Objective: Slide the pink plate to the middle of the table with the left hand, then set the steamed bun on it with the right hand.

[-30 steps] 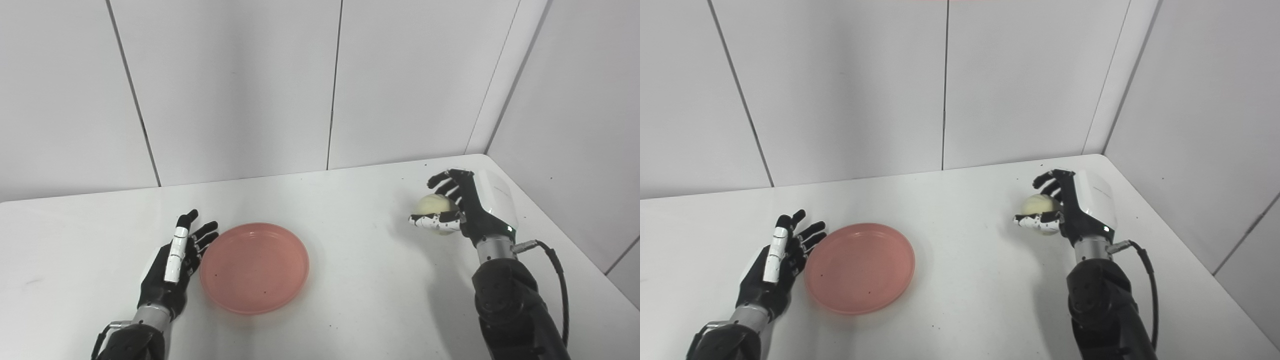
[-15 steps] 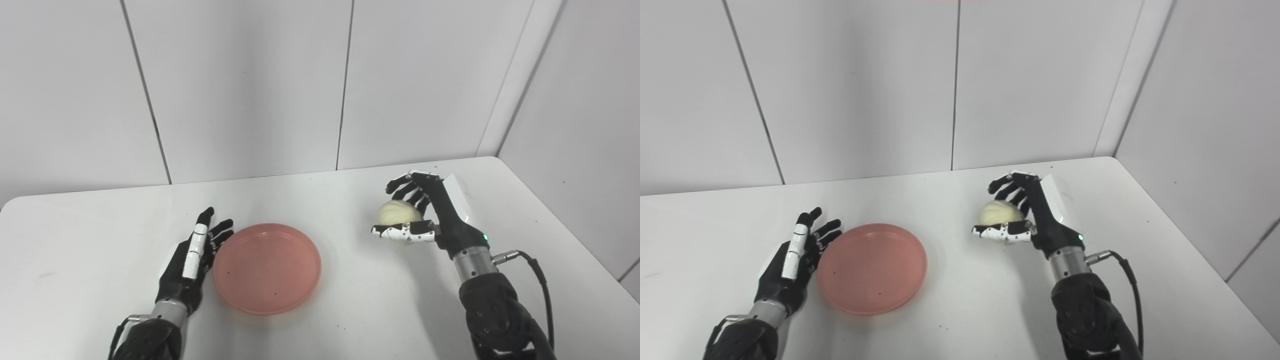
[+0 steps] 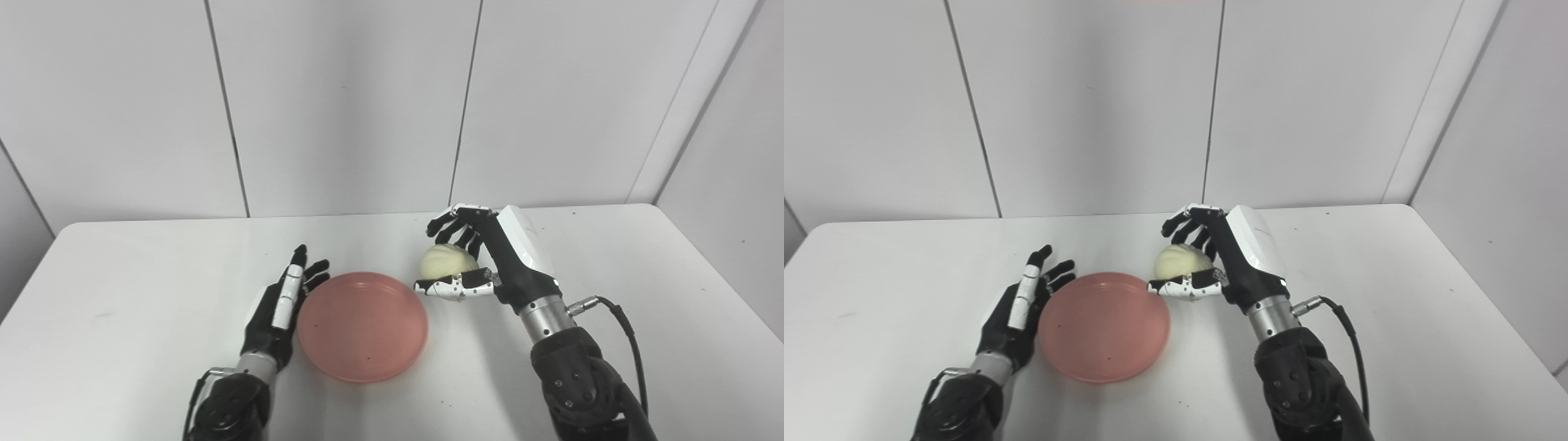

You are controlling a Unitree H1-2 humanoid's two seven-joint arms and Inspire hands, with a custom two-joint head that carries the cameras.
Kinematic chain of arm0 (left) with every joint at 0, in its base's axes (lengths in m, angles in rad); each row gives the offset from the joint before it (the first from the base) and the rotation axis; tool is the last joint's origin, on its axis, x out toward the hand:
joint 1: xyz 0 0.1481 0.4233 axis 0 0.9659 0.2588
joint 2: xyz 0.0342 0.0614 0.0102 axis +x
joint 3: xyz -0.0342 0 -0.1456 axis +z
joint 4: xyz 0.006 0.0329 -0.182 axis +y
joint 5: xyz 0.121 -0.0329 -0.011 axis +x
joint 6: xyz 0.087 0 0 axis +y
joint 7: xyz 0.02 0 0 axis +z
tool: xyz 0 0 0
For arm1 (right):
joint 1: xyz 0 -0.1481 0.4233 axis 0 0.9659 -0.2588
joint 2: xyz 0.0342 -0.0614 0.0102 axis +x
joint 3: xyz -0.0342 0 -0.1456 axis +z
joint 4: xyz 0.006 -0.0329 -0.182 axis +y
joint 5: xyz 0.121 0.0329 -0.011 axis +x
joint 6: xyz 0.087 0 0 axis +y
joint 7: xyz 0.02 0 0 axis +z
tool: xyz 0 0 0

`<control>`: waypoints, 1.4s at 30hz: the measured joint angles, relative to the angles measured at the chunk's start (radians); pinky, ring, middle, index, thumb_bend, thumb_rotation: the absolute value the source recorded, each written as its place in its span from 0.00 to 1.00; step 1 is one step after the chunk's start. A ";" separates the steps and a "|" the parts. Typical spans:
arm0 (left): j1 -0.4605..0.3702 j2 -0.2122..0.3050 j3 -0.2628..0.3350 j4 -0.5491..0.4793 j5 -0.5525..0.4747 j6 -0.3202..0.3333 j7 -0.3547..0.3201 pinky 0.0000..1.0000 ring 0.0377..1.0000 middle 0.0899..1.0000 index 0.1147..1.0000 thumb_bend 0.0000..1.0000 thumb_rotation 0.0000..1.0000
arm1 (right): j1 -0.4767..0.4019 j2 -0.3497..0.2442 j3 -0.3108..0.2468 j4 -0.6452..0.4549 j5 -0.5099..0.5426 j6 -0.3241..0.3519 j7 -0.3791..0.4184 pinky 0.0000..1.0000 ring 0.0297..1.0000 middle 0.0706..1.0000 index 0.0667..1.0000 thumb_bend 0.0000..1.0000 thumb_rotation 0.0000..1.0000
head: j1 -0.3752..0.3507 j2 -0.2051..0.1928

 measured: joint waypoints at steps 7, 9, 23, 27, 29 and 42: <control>-0.011 -0.017 -0.018 0.030 0.022 -0.027 0.017 0.84 0.85 0.84 0.98 0.75 0.99 | -0.060 0.000 0.068 0.088 0.002 -0.047 0.015 0.27 0.33 0.40 0.51 0.52 0.00 | 0.035 0.000; -0.012 -0.023 -0.022 0.031 0.023 -0.028 0.019 0.84 0.84 0.84 0.98 0.75 1.00 | -0.075 0.002 0.085 0.118 0.002 -0.073 0.015 0.28 0.34 0.40 0.51 0.52 0.00 | 0.042 -0.002; -0.015 -0.044 -0.026 0.039 0.024 -0.028 0.033 0.82 0.83 0.83 1.00 0.75 1.00 | -0.114 0.022 0.156 0.307 -0.019 -0.127 0.006 0.34 0.38 0.40 0.51 0.52 0.00 | 0.077 0.008; -0.014 -0.050 -0.027 0.038 0.024 -0.027 0.039 0.81 0.83 0.82 0.98 0.75 1.00 | -0.113 0.032 0.162 0.353 -0.028 -0.149 -0.002 0.34 0.38 0.40 0.51 0.52 0.00 | 0.075 0.011; -0.014 -0.051 -0.028 0.038 0.024 -0.026 0.040 0.80 0.82 0.82 0.98 0.75 1.00 | -0.113 0.036 0.165 0.381 -0.031 -0.155 -0.016 0.34 0.39 0.40 0.50 0.52 0.00 | 0.075 0.012; -0.012 -0.059 -0.039 0.038 0.041 -0.026 0.039 0.80 0.88 0.93 0.99 0.75 1.00 | -0.112 0.041 0.176 0.493 -0.031 -0.248 -0.076 0.33 0.40 0.45 0.46 0.53 0.01 | 0.075 0.012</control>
